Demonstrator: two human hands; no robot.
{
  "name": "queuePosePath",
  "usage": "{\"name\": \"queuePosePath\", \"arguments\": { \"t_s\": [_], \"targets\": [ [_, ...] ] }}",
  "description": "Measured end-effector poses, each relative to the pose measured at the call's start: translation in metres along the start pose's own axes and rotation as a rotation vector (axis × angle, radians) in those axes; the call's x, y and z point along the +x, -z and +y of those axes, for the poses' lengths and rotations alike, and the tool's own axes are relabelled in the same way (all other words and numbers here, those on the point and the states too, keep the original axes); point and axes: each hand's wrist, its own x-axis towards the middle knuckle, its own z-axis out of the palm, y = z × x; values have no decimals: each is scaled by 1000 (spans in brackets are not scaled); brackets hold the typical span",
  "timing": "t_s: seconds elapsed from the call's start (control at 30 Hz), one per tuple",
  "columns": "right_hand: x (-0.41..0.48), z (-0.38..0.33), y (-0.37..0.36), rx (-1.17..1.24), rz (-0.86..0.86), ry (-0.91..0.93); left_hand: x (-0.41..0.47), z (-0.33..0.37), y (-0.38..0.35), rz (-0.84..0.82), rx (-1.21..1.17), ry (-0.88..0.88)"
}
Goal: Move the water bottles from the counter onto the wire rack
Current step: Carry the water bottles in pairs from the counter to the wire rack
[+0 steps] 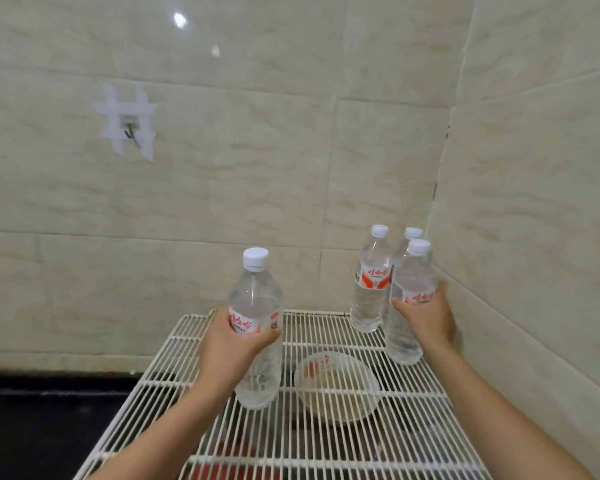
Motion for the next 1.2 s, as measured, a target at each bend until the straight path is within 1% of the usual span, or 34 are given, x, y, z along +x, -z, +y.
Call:
{"name": "queuePosePath", "arguments": {
  "t_s": [0.17, 0.33, 0.4, 0.67, 0.83, 1.0, 1.07, 1.2],
  "targets": [
    [24, 2, -6, 32, 41, -13, 12, -2, -19, -14, 17, -6],
    [34, 8, -12, -10, 34, 39, 21, 4, -48, -9, 14, -5],
    [36, 15, -15, -48, 46, 70, 25, 7, -65, 3, 10, -4],
    [42, 25, -16, -87, 37, 76, 27, 28, -158, -40, 3, -37],
    [44, 26, -6, -127, -28, 49, 45, 31, -201, 26, 33, -24],
    [43, 26, -5, -162, -38, 64, 61, 17, -215, 83, 145, -68],
    [42, 25, -6, -159, -41, 66, 63, 11, -216, 22, 158, -87],
    [40, 25, -5, -83, -58, 100, 64, -7, -211, -192, 135, -58]
  ]
}}
